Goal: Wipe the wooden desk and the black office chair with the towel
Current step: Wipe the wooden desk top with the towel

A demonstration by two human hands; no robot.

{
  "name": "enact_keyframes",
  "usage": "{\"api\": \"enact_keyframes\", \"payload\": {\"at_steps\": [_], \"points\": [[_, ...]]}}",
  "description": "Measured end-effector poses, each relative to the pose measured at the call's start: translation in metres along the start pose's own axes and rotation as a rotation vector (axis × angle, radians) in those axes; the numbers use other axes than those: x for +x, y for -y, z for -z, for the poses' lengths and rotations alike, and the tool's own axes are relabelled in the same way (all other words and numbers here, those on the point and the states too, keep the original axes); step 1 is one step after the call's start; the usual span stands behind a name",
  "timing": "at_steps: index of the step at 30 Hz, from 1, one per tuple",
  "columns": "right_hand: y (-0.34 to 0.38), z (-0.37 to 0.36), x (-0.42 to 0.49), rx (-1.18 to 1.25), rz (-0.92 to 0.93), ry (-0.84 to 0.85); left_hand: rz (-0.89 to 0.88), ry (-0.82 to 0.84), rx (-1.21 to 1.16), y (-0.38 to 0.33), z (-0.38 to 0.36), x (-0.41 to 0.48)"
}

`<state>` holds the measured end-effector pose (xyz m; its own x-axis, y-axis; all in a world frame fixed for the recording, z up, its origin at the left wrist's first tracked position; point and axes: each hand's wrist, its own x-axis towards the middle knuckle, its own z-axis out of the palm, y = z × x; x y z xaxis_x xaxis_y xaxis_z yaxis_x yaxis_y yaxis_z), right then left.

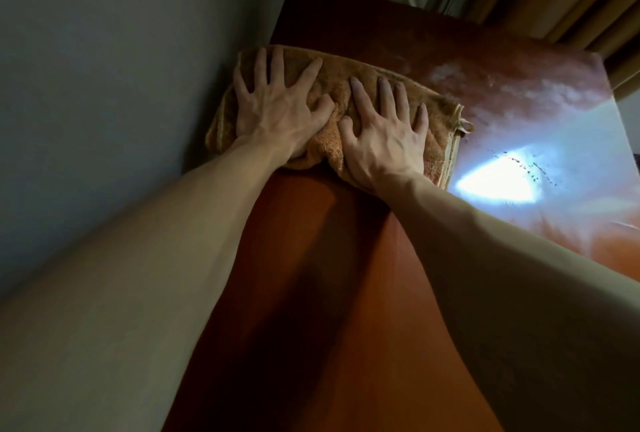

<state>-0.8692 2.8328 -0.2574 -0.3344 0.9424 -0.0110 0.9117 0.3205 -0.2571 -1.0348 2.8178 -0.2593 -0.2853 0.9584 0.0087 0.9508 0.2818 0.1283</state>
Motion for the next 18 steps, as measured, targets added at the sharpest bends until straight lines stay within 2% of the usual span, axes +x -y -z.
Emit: {"api": "enact_keyframes", "payload": {"at_steps": [18], "points": [[-0.0014,0.0008,0.0087,-0.018,0.007,-0.005,-0.023,0.019,-0.002,-0.0003,0.0039,0.0055]]}}
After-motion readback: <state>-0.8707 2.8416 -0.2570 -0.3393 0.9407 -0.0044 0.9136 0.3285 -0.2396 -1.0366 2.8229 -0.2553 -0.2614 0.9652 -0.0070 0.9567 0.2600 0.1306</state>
